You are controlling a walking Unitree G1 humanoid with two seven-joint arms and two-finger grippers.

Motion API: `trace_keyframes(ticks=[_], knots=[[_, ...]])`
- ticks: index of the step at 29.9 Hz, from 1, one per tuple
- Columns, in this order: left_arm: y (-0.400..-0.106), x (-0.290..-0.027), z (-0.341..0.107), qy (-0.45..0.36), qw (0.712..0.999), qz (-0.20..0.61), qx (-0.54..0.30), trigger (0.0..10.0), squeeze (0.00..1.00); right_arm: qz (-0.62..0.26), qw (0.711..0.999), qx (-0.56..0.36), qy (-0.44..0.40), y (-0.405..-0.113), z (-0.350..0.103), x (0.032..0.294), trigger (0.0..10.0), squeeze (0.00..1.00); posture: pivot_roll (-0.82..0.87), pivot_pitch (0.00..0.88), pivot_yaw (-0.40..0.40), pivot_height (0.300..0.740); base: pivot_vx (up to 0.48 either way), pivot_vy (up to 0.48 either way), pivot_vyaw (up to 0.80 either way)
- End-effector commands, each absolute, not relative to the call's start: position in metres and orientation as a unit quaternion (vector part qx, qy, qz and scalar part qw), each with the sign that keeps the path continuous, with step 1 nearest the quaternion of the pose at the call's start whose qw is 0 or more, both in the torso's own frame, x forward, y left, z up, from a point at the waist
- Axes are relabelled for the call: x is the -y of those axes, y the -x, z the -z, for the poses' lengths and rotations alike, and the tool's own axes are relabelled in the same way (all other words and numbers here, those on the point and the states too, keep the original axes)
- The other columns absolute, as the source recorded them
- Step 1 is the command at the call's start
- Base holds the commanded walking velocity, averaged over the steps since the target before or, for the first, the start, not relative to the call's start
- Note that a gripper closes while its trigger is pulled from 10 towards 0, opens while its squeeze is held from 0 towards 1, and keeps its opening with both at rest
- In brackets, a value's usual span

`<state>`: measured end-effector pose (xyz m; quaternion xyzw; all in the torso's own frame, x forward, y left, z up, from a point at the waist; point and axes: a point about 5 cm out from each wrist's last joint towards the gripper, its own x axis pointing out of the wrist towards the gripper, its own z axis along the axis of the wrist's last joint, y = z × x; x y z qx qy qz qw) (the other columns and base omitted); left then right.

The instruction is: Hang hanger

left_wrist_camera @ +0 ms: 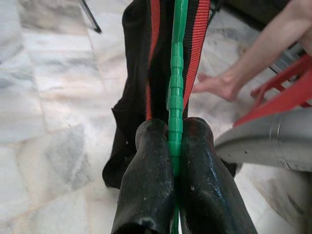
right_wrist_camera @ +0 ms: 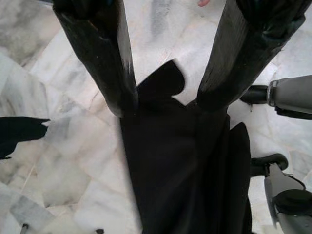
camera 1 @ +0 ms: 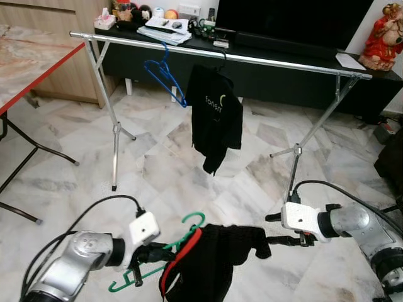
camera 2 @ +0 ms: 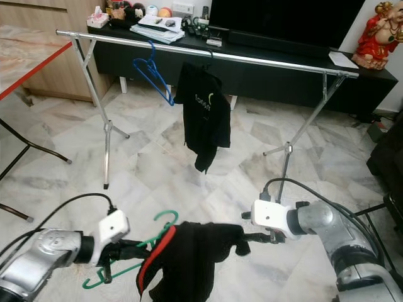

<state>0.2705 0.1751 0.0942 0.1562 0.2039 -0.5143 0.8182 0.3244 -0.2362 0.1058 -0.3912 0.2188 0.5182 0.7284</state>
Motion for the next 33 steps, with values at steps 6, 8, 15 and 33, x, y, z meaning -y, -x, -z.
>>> trace_keyframes(ticks=[6,8,15,33], knots=[[-0.264,-0.178,-0.101,-0.147,0.804,0.54,-0.199,0.0,0.0,-0.463,0.757,-0.206,0.412,-0.329,-0.109,0.245,10.0,0.0,-0.04,0.11,-0.139,0.74,0.0,0.0,0.0],[-0.263,-0.18,-0.102,-0.146,0.803,0.542,-0.2,0.0,0.0,-0.45,0.763,-0.2,0.419,-0.331,-0.11,0.245,10.0,0.0,-0.04,0.106,-0.139,0.74,0.0,0.0,0.0],[-0.261,-0.185,-0.105,-0.146,0.802,0.543,-0.202,0.0,0.0,-0.457,0.768,-0.201,0.402,-0.328,-0.105,0.243,10.0,0.0,-0.03,0.099,-0.138,0.74,0.0,0.0,0.0],[-0.263,-0.183,-0.116,-0.132,0.798,0.559,-0.183,0.0,0.0,-0.463,0.756,-0.242,0.393,-0.316,-0.087,0.249,10.0,0.0,-0.03,0.105,-0.134,0.74,0.0,0.0,0.0]])
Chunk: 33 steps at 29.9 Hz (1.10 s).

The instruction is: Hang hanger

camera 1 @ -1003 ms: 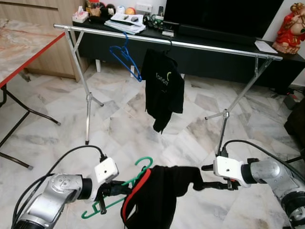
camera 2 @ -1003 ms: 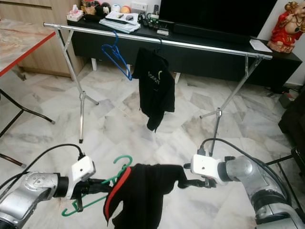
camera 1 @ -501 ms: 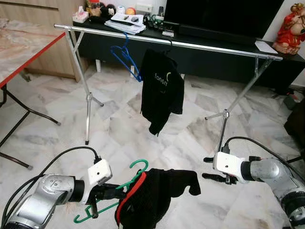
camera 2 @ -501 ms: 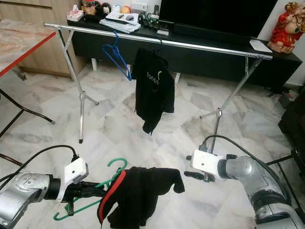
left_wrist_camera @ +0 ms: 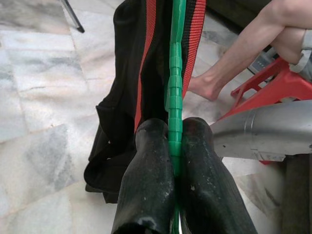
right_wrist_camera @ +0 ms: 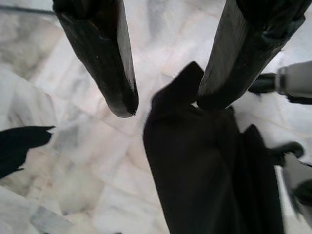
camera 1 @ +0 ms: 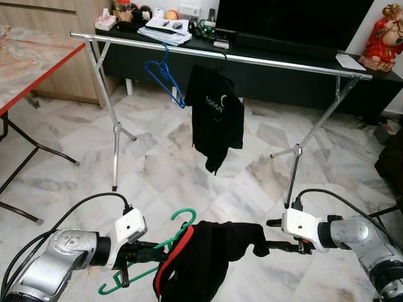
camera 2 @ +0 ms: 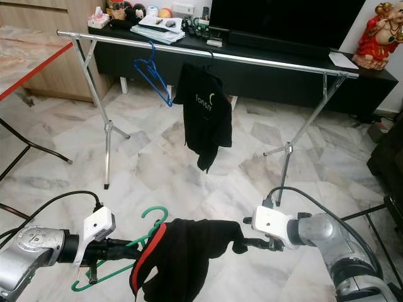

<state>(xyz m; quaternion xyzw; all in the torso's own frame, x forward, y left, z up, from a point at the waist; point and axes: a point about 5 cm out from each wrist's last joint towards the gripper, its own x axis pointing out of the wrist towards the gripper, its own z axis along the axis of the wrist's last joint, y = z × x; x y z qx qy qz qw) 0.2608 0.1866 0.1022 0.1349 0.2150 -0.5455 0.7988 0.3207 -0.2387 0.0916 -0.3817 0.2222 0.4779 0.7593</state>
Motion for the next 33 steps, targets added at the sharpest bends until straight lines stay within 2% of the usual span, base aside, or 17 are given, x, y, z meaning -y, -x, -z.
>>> trace_keyframes(ticks=[1,12,20,33], knots=[[-0.263,-0.183,-0.116,-0.131,0.797,0.56,-0.183,0.0,0.0,-0.46,0.757,-0.244,0.395,-0.316,-0.086,0.249,10.0,0.0,-0.03,0.105,-0.134,0.74,0.0,0.0,0.0],[-0.259,-0.181,-0.124,-0.124,0.788,0.578,-0.173,0.0,0.0,-0.449,0.775,-0.231,0.38,-0.319,-0.086,0.244,10.0,0.0,-0.02,0.111,-0.13,0.74,0.0,0.0,0.0],[-0.259,-0.179,-0.128,-0.12,0.783,0.587,-0.167,0.0,0.0,-0.471,0.783,-0.23,0.334,-0.316,-0.084,0.241,10.0,0.0,-0.02,0.115,-0.127,0.74,0.0,0.0,0.0],[-0.259,-0.173,-0.144,-0.104,0.775,0.608,-0.135,0.0,0.0,-0.441,0.812,-0.224,0.308,-0.317,-0.08,0.241,10.0,0.0,-0.01,0.12,-0.116,0.74,0.0,0.0,0.0]])
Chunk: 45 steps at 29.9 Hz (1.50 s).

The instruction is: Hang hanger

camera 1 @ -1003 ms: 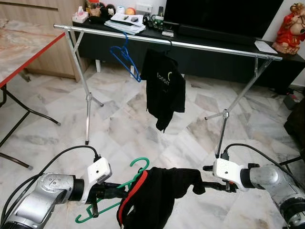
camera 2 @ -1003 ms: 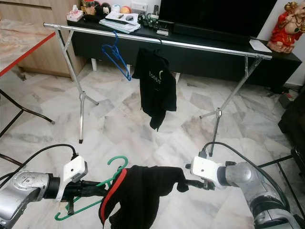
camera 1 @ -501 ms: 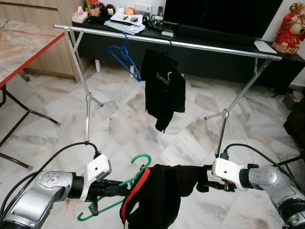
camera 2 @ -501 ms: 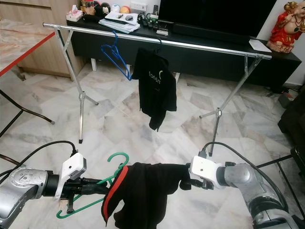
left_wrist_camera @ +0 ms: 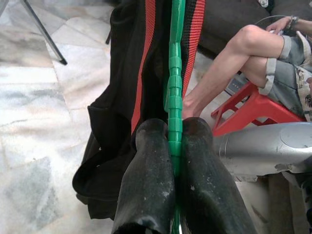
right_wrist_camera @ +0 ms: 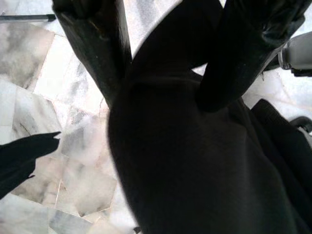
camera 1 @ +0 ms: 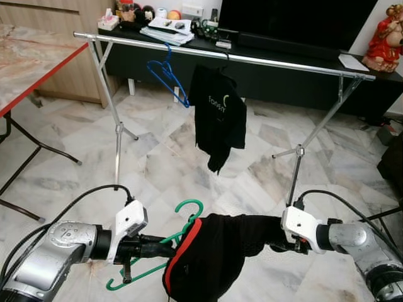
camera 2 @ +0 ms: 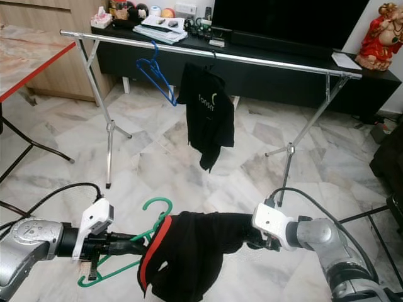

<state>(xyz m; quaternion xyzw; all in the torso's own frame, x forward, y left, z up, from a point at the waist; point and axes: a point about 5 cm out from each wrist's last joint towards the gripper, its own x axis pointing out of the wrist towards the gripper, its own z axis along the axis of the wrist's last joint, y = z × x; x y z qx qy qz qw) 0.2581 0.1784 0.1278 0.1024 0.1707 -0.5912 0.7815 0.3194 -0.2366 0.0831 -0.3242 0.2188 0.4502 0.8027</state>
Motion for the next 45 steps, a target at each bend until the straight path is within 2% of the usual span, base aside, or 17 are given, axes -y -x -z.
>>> trace_keyframes(ticks=[1,13,14,15,16,45], knots=[[-0.259,-0.172,-0.146,-0.102,0.775,0.609,-0.131,0.0,0.0,-0.443,0.813,-0.224,0.303,-0.316,-0.08,0.24,10.0,0.0,-0.01,0.12,-0.116,0.74,0.0,0.0,0.0],[-0.26,-0.171,-0.155,-0.09,0.774,0.616,-0.114,0.0,0.0,-0.449,0.838,-0.212,0.227,-0.313,-0.074,0.233,10.0,0.0,0.0,0.124,-0.104,0.74,0.0,0.0,0.0],[-0.26,-0.171,-0.155,-0.089,0.774,0.616,-0.114,0.0,0.0,-0.45,0.839,-0.212,0.22,-0.312,-0.073,0.232,5.0,0.0,0.0,0.123,-0.103,0.74,0.0,0.0,0.0],[-0.26,-0.171,-0.155,-0.089,0.774,0.616,-0.114,0.0,0.0,-0.45,0.839,-0.212,0.22,-0.312,-0.073,0.232,5.0,0.0,0.0,0.123,-0.103,0.74,0.0,0.0,0.0],[-0.26,-0.17,-0.156,-0.088,0.775,0.616,-0.112,0.0,0.0,-0.454,0.84,-0.21,0.211,-0.312,-0.073,0.231,0.0,0.0,0.0,0.123,-0.102,0.74,0.0,0.0,0.0],[-0.263,-0.171,-0.158,-0.085,0.781,0.61,-0.105,0.0,0.0,-0.461,0.848,-0.193,0.175,-0.315,-0.081,0.23,0.0,0.0,-0.01,0.111,-0.102,0.74,0.0,0.0,0.0]])
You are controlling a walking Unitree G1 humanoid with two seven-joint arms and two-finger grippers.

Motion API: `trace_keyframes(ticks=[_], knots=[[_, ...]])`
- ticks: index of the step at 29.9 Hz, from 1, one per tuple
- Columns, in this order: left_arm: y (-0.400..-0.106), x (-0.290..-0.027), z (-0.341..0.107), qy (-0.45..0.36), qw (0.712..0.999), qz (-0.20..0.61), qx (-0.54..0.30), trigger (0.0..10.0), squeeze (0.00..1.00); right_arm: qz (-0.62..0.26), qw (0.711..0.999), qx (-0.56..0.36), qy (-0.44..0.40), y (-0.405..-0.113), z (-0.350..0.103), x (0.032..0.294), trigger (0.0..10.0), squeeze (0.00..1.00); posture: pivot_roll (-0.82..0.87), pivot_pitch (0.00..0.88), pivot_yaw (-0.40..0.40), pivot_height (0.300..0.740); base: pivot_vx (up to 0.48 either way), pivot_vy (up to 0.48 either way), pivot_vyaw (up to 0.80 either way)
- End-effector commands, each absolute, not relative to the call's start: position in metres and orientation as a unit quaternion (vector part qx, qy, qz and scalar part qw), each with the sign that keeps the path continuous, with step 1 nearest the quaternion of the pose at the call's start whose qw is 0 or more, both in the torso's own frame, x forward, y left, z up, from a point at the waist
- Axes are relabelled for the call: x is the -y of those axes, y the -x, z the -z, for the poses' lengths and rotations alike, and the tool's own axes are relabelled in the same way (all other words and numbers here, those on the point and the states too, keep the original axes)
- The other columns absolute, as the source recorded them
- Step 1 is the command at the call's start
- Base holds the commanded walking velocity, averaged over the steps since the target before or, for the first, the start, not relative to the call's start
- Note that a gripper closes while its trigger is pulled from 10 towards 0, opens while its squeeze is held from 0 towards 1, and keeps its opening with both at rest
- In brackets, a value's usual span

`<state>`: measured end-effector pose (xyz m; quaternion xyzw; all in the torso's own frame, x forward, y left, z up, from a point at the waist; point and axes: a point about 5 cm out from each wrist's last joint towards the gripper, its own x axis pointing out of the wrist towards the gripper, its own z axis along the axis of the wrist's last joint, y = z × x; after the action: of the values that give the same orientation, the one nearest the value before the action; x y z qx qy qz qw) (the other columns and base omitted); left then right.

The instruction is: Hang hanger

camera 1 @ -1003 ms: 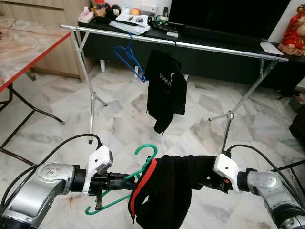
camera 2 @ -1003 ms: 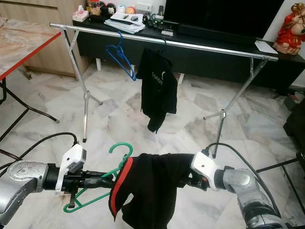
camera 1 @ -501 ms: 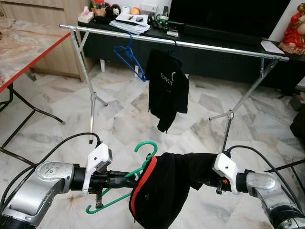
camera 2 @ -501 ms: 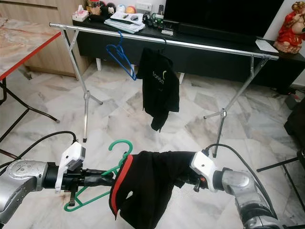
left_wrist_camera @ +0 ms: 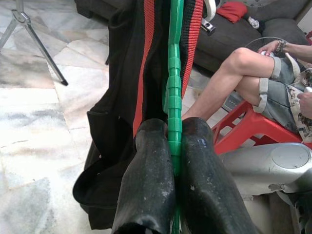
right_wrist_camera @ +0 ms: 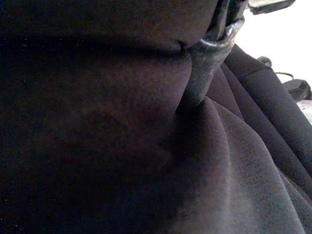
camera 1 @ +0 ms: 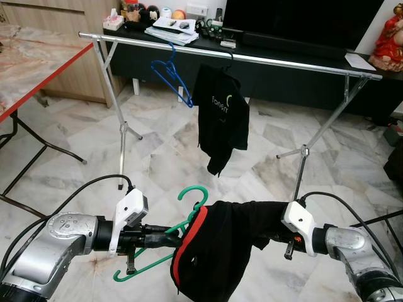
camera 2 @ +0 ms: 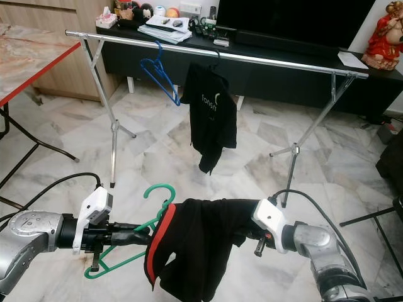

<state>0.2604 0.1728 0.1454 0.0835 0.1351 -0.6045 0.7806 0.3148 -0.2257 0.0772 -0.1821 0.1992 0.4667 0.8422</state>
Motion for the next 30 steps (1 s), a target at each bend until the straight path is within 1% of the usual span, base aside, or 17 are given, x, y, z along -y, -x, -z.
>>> trace_keyframes(ticks=[1,11,13,15,16,22,25,27,28,30], knots=[[-0.263,-0.171,-0.158,-0.085,0.781,0.61,-0.105,0.0,0.0,-0.462,0.848,-0.193,0.174,-0.315,-0.081,0.23,0.0,0.0,-0.01,0.111,-0.102,0.74,0.0,0.0,0.0],[-0.264,-0.173,-0.156,-0.085,0.784,0.606,-0.109,0.0,0.0,-0.468,0.846,-0.188,0.171,-0.317,-0.085,0.229,0.0,0.0,-0.01,0.117,-0.103,0.74,0.0,0.0,0.0],[-0.263,-0.176,-0.151,-0.088,0.784,0.602,-0.124,0.0,0.0,-0.469,0.845,-0.187,0.176,-0.317,-0.087,0.23,0.0,0.0,-0.01,0.118,-0.103,0.74,0.0,0.0,0.0],[-0.261,-0.183,-0.131,-0.124,0.78,0.587,-0.176,0.0,0.0,-0.473,0.839,-0.189,0.191,-0.318,-0.089,0.231,0.0,0.0,-0.01,0.119,-0.102,0.74,0.0,0.0,0.0],[-0.26,-0.184,-0.125,-0.128,0.781,0.582,-0.188,0.0,0.0,-0.473,0.836,-0.193,0.199,-0.318,-0.089,0.231,0.0,0.0,-0.01,0.119,-0.102,0.74,0.0,0.0,0.0],[-0.262,-0.192,-0.106,-0.162,0.787,0.55,-0.226,0.0,0.0,-0.475,0.831,-0.201,0.21,-0.317,-0.088,0.234,0.0,0.0,-0.01,0.123,-0.104,0.74,0.0,0.0,0.0],[-0.262,-0.201,-0.091,-0.178,0.793,0.524,-0.253,0.0,0.0,-0.475,0.827,-0.207,0.219,-0.316,-0.087,0.236,0.0,0.0,-0.02,0.125,-0.103,0.74,0.0,0.0,0.0],[-0.262,-0.205,-0.086,-0.18,0.797,0.514,-0.262,0.0,0.0,-0.475,0.826,-0.208,0.221,-0.315,-0.087,0.236,0.0,0.0,-0.02,0.126,-0.103,0.74,0.0,0.0,0.0],[-0.261,-0.21,-0.079,-0.178,0.804,0.499,-0.27,0.0,0.0,-0.474,0.825,-0.211,0.226,-0.315,-0.087,0.237,0.0,0.0,-0.02,0.126,-0.103,0.74,0.0,0.0,0.0],[-0.261,-0.212,-0.077,-0.177,0.807,0.493,-0.272,0.0,0.0,-0.473,0.824,-0.213,0.227,-0.315,-0.087,0.237,0.0,0.0,-0.02,0.126,-0.103,0.74,0.0,0.0,0.0]])
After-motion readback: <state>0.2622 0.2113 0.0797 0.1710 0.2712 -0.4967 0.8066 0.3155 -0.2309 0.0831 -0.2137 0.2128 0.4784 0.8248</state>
